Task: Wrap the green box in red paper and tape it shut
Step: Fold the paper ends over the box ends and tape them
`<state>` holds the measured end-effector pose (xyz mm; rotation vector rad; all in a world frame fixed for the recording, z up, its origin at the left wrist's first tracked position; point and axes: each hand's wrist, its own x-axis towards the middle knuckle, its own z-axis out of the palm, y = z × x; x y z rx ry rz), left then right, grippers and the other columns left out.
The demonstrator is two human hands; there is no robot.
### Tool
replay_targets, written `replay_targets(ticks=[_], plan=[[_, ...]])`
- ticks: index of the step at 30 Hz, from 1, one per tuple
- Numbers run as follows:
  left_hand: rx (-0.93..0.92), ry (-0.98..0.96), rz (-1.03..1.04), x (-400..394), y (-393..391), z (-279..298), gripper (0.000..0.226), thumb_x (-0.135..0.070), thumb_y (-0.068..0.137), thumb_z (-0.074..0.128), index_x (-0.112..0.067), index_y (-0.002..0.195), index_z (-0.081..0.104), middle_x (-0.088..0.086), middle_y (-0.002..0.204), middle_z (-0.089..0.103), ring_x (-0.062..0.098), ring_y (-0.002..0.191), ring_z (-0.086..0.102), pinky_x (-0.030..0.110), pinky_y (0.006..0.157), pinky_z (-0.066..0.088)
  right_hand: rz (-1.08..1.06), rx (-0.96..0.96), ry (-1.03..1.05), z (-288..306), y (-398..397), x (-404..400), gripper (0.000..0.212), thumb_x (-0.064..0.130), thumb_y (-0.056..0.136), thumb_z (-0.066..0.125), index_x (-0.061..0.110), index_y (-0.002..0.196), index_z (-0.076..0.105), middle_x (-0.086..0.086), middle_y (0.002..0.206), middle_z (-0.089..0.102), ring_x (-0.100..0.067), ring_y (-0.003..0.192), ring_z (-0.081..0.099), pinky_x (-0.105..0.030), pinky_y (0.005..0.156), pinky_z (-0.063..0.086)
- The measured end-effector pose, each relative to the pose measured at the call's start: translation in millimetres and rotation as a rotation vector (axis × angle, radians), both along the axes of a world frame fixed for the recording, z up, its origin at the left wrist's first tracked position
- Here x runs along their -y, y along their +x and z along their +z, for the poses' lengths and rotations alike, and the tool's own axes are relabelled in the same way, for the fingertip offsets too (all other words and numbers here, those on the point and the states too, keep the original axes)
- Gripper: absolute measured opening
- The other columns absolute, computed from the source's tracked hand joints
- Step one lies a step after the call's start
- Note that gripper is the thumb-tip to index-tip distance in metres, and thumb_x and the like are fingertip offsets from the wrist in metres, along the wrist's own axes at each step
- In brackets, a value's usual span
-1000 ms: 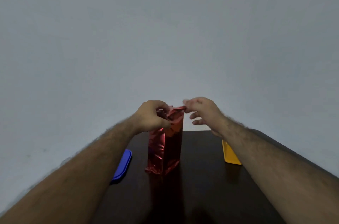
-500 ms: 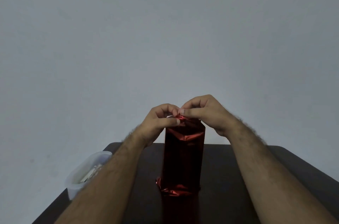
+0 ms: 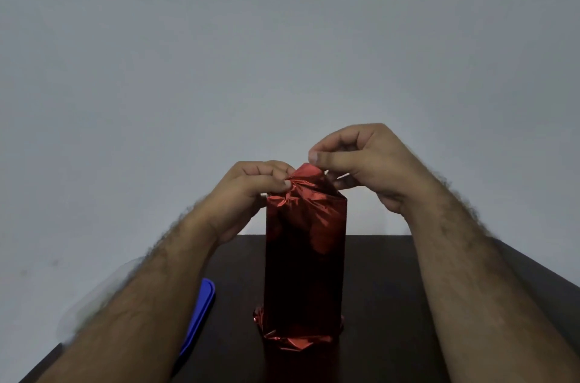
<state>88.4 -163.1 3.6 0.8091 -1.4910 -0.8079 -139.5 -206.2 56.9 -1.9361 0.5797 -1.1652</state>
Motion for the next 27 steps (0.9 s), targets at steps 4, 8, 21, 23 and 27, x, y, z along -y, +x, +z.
replay_targets(ticks=[4,8,21,23,27], plan=[[-0.02,0.039,0.065,-4,-2,1,0.015,-0.005,0.077,0.069,0.006,0.085,0.072,0.02,0.102,0.064,0.033,0.096,0.056,0.046,0.09,0.038,-0.033,-0.12,-0.039,2,-14,-8,0.039,0.021,0.073,0.096,0.018,0.108,0.08,-0.009,0.087,0.079,-0.014,0.08,0.076,-0.031,0.075,0.063],[0.054,0.016,0.094,-16,-3,3,0.028,-0.01,0.083,0.073,0.016,0.086,0.066,0.025,0.094,0.061,0.034,0.087,0.053,0.041,0.08,0.041,-0.104,-0.174,-0.068,-1,-14,-7,0.013,0.011,0.081,0.09,0.011,0.093,0.083,-0.005,0.077,0.079,-0.013,0.068,0.071,-0.031,0.071,0.059],[0.092,0.098,0.217,-28,-10,6,0.025,-0.017,0.1,0.07,0.009,0.099,0.073,0.015,0.093,0.067,0.025,0.087,0.06,0.037,0.083,0.049,-0.069,-0.155,-0.029,-13,0,-3,0.006,0.015,0.087,0.086,0.011,0.091,0.083,-0.012,0.09,0.08,-0.019,0.082,0.072,-0.046,0.09,0.061],[0.067,0.093,0.233,-27,-14,6,0.024,-0.016,0.1,0.07,0.006,0.096,0.074,0.014,0.091,0.068,0.023,0.085,0.061,0.034,0.081,0.05,-0.056,-0.126,0.027,-14,3,-2,0.003,0.01,0.088,0.082,0.007,0.088,0.081,-0.01,0.084,0.077,-0.018,0.077,0.066,-0.042,0.082,0.057],[0.041,0.065,0.199,-29,-13,9,0.031,-0.026,0.092,0.079,0.004,0.089,0.071,0.015,0.088,0.062,0.021,0.081,0.059,0.033,0.078,0.051,-0.075,-0.108,0.107,-15,4,4,0.009,0.01,0.089,0.079,0.012,0.08,0.08,-0.002,0.076,0.072,-0.013,0.073,0.06,-0.036,0.077,0.05]])
